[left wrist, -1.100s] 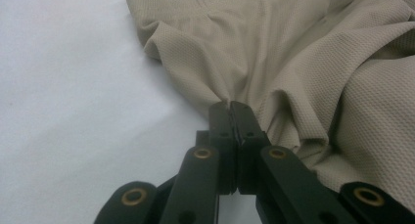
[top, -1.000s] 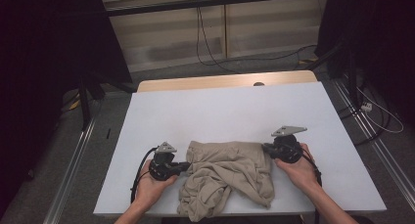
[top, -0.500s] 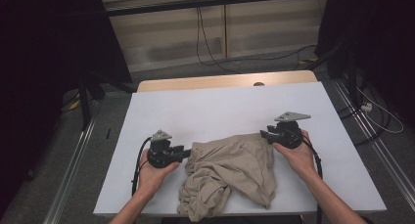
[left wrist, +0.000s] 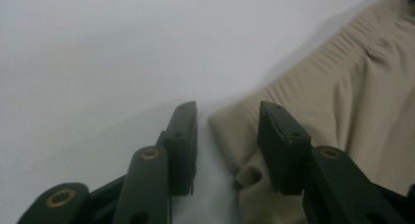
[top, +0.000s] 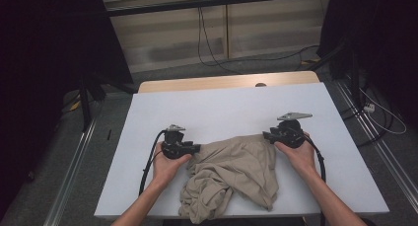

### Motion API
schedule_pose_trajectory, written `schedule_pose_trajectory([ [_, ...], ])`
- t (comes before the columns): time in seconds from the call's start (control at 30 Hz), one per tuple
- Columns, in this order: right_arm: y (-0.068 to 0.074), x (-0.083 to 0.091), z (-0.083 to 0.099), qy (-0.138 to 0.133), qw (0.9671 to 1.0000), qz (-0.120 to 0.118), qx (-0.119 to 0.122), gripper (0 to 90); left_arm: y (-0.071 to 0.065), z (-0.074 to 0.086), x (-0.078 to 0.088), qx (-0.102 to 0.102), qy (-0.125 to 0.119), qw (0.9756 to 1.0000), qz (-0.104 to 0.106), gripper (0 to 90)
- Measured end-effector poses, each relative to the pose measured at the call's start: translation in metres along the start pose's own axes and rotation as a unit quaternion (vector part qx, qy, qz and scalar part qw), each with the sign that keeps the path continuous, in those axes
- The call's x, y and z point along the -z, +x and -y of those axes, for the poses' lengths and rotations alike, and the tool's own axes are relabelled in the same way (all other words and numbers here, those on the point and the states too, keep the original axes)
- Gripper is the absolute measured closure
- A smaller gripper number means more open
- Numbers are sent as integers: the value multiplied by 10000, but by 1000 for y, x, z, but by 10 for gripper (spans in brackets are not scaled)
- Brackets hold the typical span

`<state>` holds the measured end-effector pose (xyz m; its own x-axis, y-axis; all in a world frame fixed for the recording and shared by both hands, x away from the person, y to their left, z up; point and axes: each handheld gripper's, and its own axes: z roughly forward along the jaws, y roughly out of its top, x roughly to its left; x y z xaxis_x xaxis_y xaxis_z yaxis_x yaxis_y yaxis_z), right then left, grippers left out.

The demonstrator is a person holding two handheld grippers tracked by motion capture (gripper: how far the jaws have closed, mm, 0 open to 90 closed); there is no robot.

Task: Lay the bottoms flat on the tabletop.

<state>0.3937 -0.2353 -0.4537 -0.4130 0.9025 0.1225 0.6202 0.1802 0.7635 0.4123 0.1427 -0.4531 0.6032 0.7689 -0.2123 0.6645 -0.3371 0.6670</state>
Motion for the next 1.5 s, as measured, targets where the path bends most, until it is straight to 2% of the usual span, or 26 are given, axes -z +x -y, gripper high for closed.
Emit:
schedule_pose_trajectory([
  [0.03, 0, -1, 2, 71, 10000, -8, -23, 628, 1, 1, 1, 9, 22, 10000, 5, 641],
  [0.13, 0, -1, 5, 189, 9998, -73, -55, 653, 5, 5, 4, -4, -1, 9998, 218, 650],
  [0.2, 3, -3, 9, 280, 9993, -244, 10, 647, 5, 8, 7, -6, 36, 9995, 317, 658],
  [0.23, 4, -3, 10, 252, 9994, -220, 64, 665, 4, 9, 8, 39, 48, 9993, 364, 676],
  [0.3, 6, -2, 10, 275, 9993, -259, 25, 696, 2, 11, 9, 68, 48, 9993, 377, 686],
  [0.37, 6, -2, 10, 260, 9993, -280, 13, 746, 0, 12, 9, 40, 47, 9990, 444, 699],
  [0.43, 4, -2, 11, 237, 9992, -311, -36, 800, -2, 12, 5, 76, -20, 9978, 657, 751],
  [0.5, 3, -2, 11, 217, 9992, -337, -55, 825, -7, 12, 2, 82, -36, 9987, 507, 813],
  [0.57, 3, -2, 11, 196, 9993, -319, -24, 839, -9, 10, 0, -55, -22, 9988, 476, 858],
  [0.6, 3, -2, 11, 191, 9993, -309, -20, 841, -9, 11, 0, -43, -50, 9988, 492, 883],
  [0.7, 4, -2, 11, 171, 9994, -290, -32, 846, -6, 10, 1, -2, -53, 9985, 546, 896],
  [1.0, 4, 1, 8, 27, 9996, -289, -40, 847, 6, 2, 12, 116, -482, 9980, 383, 900],
  [1.07, 4, 1, 7, -13, 9996, -281, -49, 846, 9, 2, 11, 131, -434, 9982, 387, 899],
  [1.1, 5, 0, 7, 0, 9996, -277, -51, 846, 10, 2, 9, 166, -428, 9984, 323, 899],
  [1.17, 6, -2, 8, 63, 9996, -259, -16, 845, 12, 2, 8, 224, -435, 9985, 245, 891],
  [1.2, 7, -3, 8, 97, 9997, -245, -2, 845, 13, 0, 8, 324, -502, 9979, 232, 867],
  [1.33, 7, -5, 8, 115, 9996, -243, 9, 845, 17, -11, 8, 245, -612, 9977, 139, 708],
  [1.4, 6, -5, 8, 118, 9996, -252, 6, 845, 18, -15, 2, 284, -538, 9981, 96, 659],
  [1.5, 6, -5, 8, 122, 9996, -247, 13, 844, 18, -12, -8, 313, -296, 9991, -24, 590],
])
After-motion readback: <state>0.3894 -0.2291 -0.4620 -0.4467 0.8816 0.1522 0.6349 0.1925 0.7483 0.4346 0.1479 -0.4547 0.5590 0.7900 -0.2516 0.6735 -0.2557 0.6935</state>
